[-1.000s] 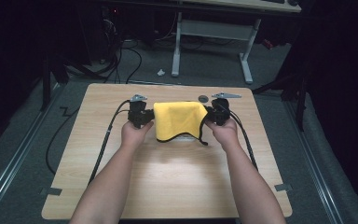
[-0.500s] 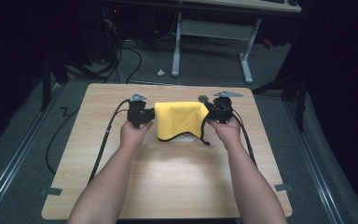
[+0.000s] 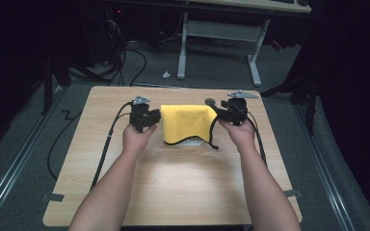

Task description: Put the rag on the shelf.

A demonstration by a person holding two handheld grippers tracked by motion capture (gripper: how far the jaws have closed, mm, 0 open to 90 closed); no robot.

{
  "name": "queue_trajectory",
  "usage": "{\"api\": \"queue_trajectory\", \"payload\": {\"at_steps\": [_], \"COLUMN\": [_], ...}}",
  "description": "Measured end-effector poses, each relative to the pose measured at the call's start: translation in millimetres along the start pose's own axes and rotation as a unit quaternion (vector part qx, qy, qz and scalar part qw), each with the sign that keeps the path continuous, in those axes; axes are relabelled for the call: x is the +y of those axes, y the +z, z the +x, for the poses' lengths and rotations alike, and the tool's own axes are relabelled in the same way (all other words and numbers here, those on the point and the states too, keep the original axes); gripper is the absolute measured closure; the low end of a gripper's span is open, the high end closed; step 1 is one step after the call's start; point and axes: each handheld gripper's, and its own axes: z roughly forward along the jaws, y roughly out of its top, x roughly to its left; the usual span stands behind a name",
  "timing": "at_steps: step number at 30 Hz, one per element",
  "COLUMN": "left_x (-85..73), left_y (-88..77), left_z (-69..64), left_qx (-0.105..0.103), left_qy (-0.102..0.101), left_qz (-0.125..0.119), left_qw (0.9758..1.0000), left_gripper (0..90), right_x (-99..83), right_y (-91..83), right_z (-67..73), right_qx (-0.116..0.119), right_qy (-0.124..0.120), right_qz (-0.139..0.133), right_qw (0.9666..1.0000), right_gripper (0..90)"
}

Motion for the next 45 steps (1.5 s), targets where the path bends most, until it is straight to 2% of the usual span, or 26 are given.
{"api": "queue_trajectory", "payload": {"at_steps": [8, 13, 15, 18, 20, 23, 25, 27, 30, 32, 33, 35, 37, 39, 41, 45], "left_x": [-2.4, -8.5, -11.5, -15.6, -18.9, -24.1, -29.6, -38.1, -53.2, -64.8, -71.1, -83.8, -96.4, -109.3, -121.6, -141.2], "left_y": [-16.2, -29.7, -36.7, -49.3, -57.9, -71.0, -80.8, -90.9, -106.1, -117.2, -121.9, -129.9, -136.7, -142.2, -146.3, -155.9], "left_z": [10.1, 15.6, 17.4, 21.1, 21.6, 20.6, 17.8, 15.1, 12.1, 11.9, 12.2, 12.1, 10.4, 7.6, 2.2, -11.1], "left_qx": [0.015, 0.028, 0.041, 0.050, 0.058, 0.055, 0.053, 0.049, 0.044, 0.039, 0.037, 0.031, 0.029, 0.022, 0.019, 0.022], "left_qy": [-0.001, 0.006, 0.017, 0.015, 0.020, 0.020, 0.024, 0.025, 0.026, 0.025, 0.021, 0.016, 0.015, 0.010, 0.015, 0.041], "left_qz": [-0.010, -0.017, -0.019, -0.029, -0.035, -0.037, -0.040, -0.045, -0.045, -0.049, -0.048, -0.045, -0.039, -0.034, -0.023, 0.001], "left_qw": [0.9998, 0.9995, 0.9988, 0.9982, 0.9975, 0.9976, 0.9975, 0.9974, 0.9977, 0.9977, 0.9979, 0.9984, 0.9987, 0.9991, 0.9994, 0.9989], "left_gripper": [62.1, 59.9, 59.0, 57.9, 56.7, 54.1, 53.0, 51.8, 50.3, 48.9, 48.5, 47.9, 47.3, 47.1, 46.5, 44.8], "right_x": [0.4, -7.7, -10.8, -17.3, -20.3, -29.6, -37.0, -43.3, -58.7, -64.9, -69.1, -79.6, -86.5, -95.5, -104.5, -125.1], "right_y": [-9.9, -19.7, -24.2, -34.6, -40.6, -53.3, -61.3, -67.3, -78.1, -82.2, -84.5, -90.9, -95.6, -100.4, -105.2, -111.6], "right_z": [-5.4, -10.3, -9.7, -6.5, -3.7, -0.7, -0.2, 2.3, 6.8, 10.9, 13.0, 18.6, 25.1, 32.8, 40.2, 54.4], "right_qx": [-0.033, -0.041, -0.048, -0.055, -0.060, -0.066, -0.059, -0.067, -0.065, -0.062, -0.057, -0.054, -0.053, -0.053, -0.043, -0.028], "right_qy": [-0.016, -0.016, -0.025, -0.034, -0.038, -0.043, -0.041, -0.046, -0.052, -0.057, -0.061, -0.064, -0.068, -0.074, -0.071, -0.076], "right_qz": [-0.006, -0.011, -0.004, -0.018, -0.008, -0.027, -0.031, -0.016, -0.034, -0.011, -0.010, -0.024, -0.012, -0.012, -0.009, -0.003], "right_qw": [0.9993, 0.9990, 0.9985, 0.9977, 0.9974, 0.9965, 0.9969, 0.9966, 0.9959, 0.9964, 0.9964, 0.9962, 0.9962, 0.9958, 0.9965, 0.9967], "right_gripper": [42.3, 42.4, 41.1, 42.2, 39.6, 40.3, 39.6, 36.8, 36.8, 30.9, 29.9, 29.9, 26.1, 26.1, 25.2, 23.5]}}
